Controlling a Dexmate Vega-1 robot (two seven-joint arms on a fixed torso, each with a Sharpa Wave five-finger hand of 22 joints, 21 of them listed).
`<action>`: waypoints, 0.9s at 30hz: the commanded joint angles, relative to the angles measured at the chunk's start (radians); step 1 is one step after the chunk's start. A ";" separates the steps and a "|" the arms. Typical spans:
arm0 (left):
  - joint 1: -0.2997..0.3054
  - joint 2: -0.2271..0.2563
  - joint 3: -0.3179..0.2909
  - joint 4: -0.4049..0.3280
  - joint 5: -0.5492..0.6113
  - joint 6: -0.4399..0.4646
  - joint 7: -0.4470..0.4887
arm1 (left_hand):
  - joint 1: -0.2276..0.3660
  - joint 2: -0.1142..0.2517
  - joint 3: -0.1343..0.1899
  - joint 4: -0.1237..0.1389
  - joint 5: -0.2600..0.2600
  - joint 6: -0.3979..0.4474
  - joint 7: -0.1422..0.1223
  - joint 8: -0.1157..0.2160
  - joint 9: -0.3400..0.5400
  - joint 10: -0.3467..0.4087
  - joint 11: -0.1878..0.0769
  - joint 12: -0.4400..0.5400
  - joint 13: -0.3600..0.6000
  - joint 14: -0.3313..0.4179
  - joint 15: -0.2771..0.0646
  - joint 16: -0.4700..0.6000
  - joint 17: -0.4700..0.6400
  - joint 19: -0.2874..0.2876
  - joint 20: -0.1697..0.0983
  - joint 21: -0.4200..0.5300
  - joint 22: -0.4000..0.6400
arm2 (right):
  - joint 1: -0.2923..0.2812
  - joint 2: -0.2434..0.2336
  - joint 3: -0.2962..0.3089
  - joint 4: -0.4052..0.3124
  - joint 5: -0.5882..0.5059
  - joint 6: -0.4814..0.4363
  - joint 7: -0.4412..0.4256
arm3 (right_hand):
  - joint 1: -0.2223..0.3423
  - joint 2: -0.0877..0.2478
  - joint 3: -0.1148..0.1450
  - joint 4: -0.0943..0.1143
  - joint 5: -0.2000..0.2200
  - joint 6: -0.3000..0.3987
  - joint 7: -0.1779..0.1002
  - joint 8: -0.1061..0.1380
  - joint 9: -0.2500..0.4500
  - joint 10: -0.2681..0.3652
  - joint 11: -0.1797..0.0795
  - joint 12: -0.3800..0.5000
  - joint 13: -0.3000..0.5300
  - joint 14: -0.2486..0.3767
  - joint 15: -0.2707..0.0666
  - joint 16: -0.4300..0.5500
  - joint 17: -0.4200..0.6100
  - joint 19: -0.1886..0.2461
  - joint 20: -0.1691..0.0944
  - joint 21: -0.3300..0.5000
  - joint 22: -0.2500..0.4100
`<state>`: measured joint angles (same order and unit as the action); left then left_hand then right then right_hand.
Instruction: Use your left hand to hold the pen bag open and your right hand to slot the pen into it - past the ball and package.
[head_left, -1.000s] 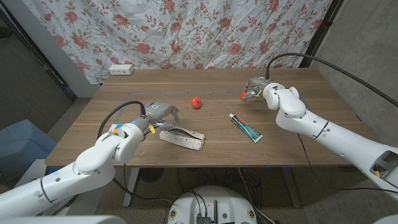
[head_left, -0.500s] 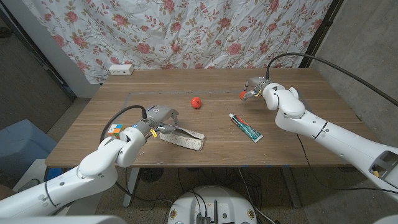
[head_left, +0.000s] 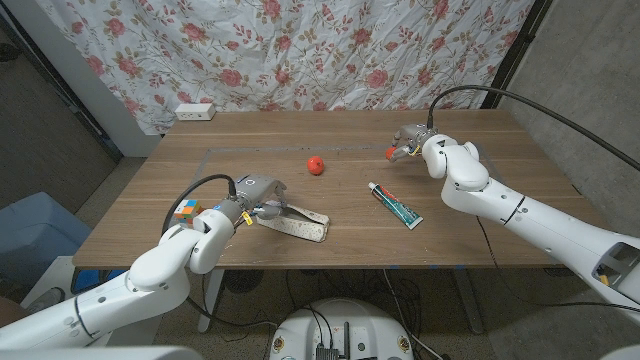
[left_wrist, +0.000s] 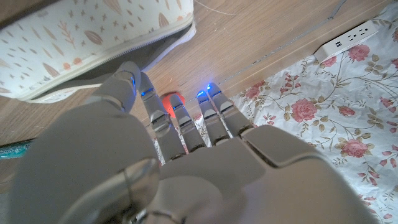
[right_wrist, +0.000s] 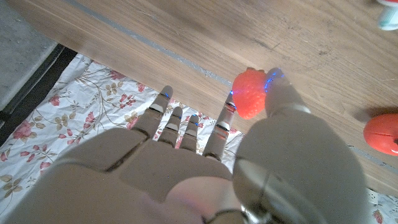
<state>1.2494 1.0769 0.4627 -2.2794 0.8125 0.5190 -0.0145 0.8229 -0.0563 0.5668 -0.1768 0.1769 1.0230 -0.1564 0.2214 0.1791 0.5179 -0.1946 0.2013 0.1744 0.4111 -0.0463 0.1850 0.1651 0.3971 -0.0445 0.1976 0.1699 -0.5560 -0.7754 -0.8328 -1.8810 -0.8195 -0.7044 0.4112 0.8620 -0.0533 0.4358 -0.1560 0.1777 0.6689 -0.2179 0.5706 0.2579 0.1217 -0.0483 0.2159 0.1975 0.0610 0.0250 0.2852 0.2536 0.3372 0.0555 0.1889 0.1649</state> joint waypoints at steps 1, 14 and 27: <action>-0.005 -0.001 0.008 0.017 -0.001 -0.003 0.011 | 0.011 0.004 -0.008 0.003 0.001 0.018 -0.001 0.000 0.006 0.011 -0.003 -0.002 0.005 0.012 -0.055 0.002 0.005 0.003 0.000 0.000 0.005 | 0.000 0.000 -0.003 0.007 0.009 -0.007 -0.013 | 0.002 0.010 -0.001 -0.001 0.002 0.010 -0.003 0.006 0.003 0.006 0.001 -0.005 0.003 0.009 0.001 0.002 0.003 0.004 -0.003 -0.001 0.003; -0.032 -0.004 0.020 0.038 -0.010 -0.024 -0.001 | 0.016 0.008 -0.017 0.003 0.001 0.038 0.004 0.001 0.007 0.023 -0.008 0.000 0.005 0.018 -0.063 0.003 0.005 0.008 -0.001 0.001 0.005 | -0.002 -0.007 -0.004 0.007 0.016 -0.018 -0.023 | 0.002 0.011 -0.003 -0.001 0.001 0.010 -0.003 0.006 0.002 0.005 0.001 -0.006 0.003 0.010 0.001 0.002 0.004 0.004 -0.005 -0.001 0.003; -0.040 -0.006 0.033 0.049 -0.009 -0.040 -0.001 | 0.023 0.011 -0.028 0.002 0.002 0.056 0.006 -0.001 0.008 0.031 -0.011 -0.001 0.004 0.027 -0.077 0.003 0.004 0.016 -0.003 0.004 0.006 | -0.014 -0.008 0.003 0.002 0.027 -0.036 -0.048 | 0.003 0.014 -0.004 -0.001 0.001 0.010 -0.003 0.006 0.001 0.007 0.000 -0.006 0.003 0.009 -0.001 0.002 0.005 0.004 -0.005 -0.001 0.003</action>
<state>1.2169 1.0741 0.4857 -2.2402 0.8027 0.4905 -0.0141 0.8334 -0.0458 0.5435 -0.1756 0.1769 1.0640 -0.1511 0.2214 0.1841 0.5394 -0.2054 0.2013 0.1744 0.4294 -0.0433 0.1850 0.1651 0.4048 -0.0449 0.1976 0.1749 -0.5604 -0.7812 -0.8357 -1.8745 -0.8004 -0.7247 0.3821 0.8620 -0.0537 0.4358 -0.1561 0.1770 0.6697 -0.2187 0.5725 0.2575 0.1216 -0.0483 0.2108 0.1975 0.0645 0.0286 0.2852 0.2534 0.3373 0.0555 0.1889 0.1649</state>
